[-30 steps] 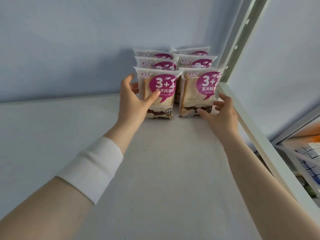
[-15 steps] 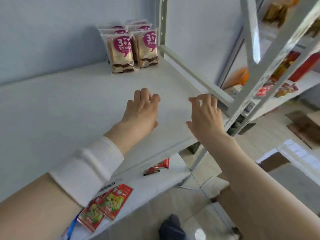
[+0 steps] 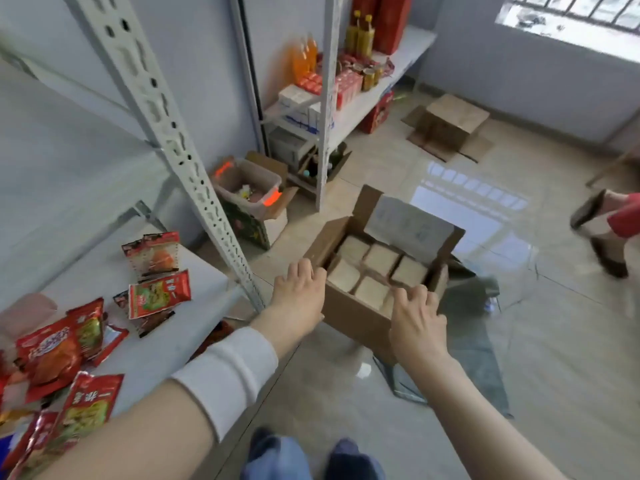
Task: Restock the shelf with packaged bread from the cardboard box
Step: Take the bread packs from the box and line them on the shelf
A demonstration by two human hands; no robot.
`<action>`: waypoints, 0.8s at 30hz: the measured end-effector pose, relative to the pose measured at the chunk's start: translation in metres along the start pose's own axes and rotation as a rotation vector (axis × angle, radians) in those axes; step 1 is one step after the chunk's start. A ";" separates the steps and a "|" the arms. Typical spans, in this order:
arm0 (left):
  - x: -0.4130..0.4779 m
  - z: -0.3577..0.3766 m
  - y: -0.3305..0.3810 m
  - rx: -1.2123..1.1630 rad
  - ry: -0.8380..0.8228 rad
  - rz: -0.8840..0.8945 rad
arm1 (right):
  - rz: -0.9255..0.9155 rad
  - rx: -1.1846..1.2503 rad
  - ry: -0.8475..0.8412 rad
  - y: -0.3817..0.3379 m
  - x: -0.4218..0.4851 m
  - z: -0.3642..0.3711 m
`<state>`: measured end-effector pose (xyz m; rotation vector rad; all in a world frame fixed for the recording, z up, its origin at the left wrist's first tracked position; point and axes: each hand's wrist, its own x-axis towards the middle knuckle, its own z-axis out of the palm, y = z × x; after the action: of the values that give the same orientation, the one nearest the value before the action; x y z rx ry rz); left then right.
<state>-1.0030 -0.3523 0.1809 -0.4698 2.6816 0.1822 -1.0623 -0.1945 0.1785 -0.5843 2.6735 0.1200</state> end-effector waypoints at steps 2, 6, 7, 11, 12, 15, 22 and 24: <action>0.028 0.020 0.030 -0.019 -0.066 0.034 | 0.073 0.022 -0.054 0.036 0.013 0.022; 0.088 0.050 0.067 -0.050 -0.184 0.075 | 0.160 0.081 -0.134 0.079 0.055 0.056; 0.106 0.055 0.073 -0.044 -0.214 0.084 | 0.180 0.114 -0.153 0.086 0.069 0.063; 0.194 0.086 0.087 -0.043 -0.304 0.114 | 0.279 0.286 -0.247 0.105 0.133 0.101; 0.221 0.098 0.091 -0.051 -0.315 0.127 | 0.311 0.338 -0.269 0.109 0.152 0.116; 0.295 0.139 0.098 -0.076 -0.346 0.156 | 0.411 0.539 -0.357 0.114 0.207 0.167; 0.422 0.247 0.100 0.158 -0.313 0.374 | 0.899 0.869 -0.528 0.111 0.324 0.287; 0.440 0.264 0.096 0.231 -0.313 0.428 | 1.053 0.961 -0.508 0.104 0.346 0.309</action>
<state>-1.3168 -0.3418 -0.2367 0.1939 2.4175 0.0579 -1.2812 -0.1811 -0.2434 0.9999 1.9105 -0.6021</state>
